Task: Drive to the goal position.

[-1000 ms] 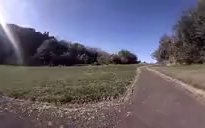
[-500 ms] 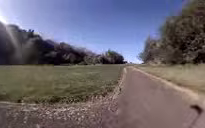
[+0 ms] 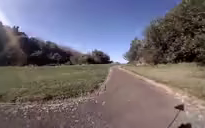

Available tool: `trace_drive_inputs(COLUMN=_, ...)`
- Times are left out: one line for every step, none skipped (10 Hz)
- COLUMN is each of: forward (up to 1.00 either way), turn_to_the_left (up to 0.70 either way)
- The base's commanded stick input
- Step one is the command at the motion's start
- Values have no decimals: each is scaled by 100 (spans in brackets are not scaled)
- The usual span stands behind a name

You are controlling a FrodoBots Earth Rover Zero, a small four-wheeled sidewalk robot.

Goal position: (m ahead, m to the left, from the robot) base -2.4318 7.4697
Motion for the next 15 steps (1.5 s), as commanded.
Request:
trace_drive_inputs(forward=-69, turn_to_the_left=35)
trace_drive_inputs(forward=-51, turn_to_the_left=26)
trace_drive_inputs(forward=-17, turn_to_the_left=10)
trace_drive_inputs(forward=3, turn_to_the_left=0)
trace_drive_inputs(forward=2, turn_to_the_left=0)
trace_drive_inputs(forward=5, turn_to_the_left=0)
trace_drive_inputs(forward=8, turn_to_the_left=0)
trace_drive_inputs(forward=11, turn_to_the_left=0)
trace_drive_inputs(forward=11, turn_to_the_left=0)
trace_drive_inputs(forward=11, turn_to_the_left=0)
trace_drive_inputs(forward=9, turn_to_the_left=0)
trace_drive_inputs(forward=7, turn_to_the_left=0)
trace_drive_inputs(forward=5, turn_to_the_left=0)
trace_drive_inputs(forward=4, turn_to_the_left=0)
trace_drive_inputs(forward=4, turn_to_the_left=0)
